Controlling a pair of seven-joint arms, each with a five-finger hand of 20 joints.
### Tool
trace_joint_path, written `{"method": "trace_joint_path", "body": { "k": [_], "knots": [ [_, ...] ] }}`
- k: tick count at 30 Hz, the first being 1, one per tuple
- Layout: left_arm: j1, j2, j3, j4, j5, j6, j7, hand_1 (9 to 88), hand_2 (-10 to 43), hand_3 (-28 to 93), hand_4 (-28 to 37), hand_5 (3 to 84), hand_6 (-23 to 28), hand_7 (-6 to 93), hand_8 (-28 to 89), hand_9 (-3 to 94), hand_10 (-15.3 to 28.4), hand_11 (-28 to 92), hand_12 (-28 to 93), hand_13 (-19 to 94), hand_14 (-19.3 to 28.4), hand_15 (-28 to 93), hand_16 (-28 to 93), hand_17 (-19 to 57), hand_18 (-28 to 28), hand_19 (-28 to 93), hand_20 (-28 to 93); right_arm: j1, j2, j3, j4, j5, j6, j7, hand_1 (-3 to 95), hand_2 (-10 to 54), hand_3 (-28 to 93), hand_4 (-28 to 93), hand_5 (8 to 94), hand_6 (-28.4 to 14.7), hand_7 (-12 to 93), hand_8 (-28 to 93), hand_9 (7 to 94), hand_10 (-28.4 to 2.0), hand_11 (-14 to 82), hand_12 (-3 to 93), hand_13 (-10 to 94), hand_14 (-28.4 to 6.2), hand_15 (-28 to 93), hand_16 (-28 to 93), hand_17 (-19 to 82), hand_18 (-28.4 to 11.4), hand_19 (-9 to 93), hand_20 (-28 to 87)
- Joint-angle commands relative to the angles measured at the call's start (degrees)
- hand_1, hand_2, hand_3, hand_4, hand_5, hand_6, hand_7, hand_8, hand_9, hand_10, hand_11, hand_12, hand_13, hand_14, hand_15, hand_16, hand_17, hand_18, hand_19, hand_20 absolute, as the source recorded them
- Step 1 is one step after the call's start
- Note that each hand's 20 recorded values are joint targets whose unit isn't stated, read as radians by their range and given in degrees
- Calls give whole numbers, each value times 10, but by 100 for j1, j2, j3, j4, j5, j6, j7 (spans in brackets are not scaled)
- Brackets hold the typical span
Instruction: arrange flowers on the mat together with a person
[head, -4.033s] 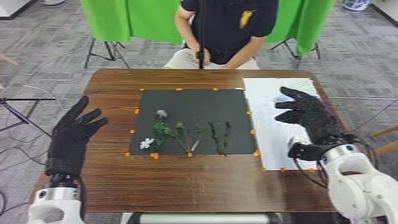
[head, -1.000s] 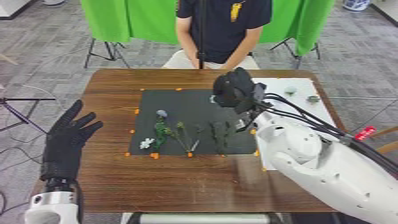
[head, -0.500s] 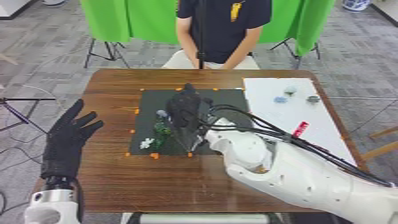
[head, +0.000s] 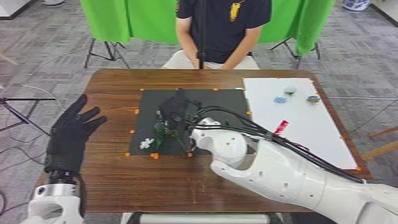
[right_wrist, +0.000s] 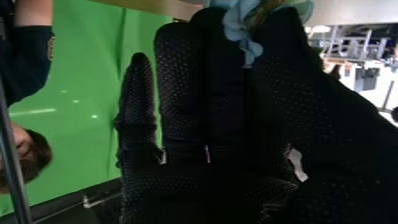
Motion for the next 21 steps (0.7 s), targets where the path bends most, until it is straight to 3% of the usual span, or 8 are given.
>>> {"method": "trace_joint_path", "body": {
  "k": [1,21],
  "knots": [
    [2,-55,8,35,34,-75,-78,254,38,820,-231,339,40,133,-100,365,169,235,94,277,254,468,-71,-92,224,462,139,-96,-99,167,-25,-213,-275,-71,508,-95,665,-283,782,59,218,-34,734,-86,296,340,605,-81,612,201,179,-179,684,238],
    [-32,-29,48,47,2,-53,-52,253,37,823,-231,339,41,134,-101,366,170,235,94,278,254,468,-72,-92,225,463,139,-171,-162,320,12,-552,-772,-87,431,-95,726,-283,693,59,213,-60,643,-111,409,217,571,-91,630,157,154,-177,671,260]
  ]
}}
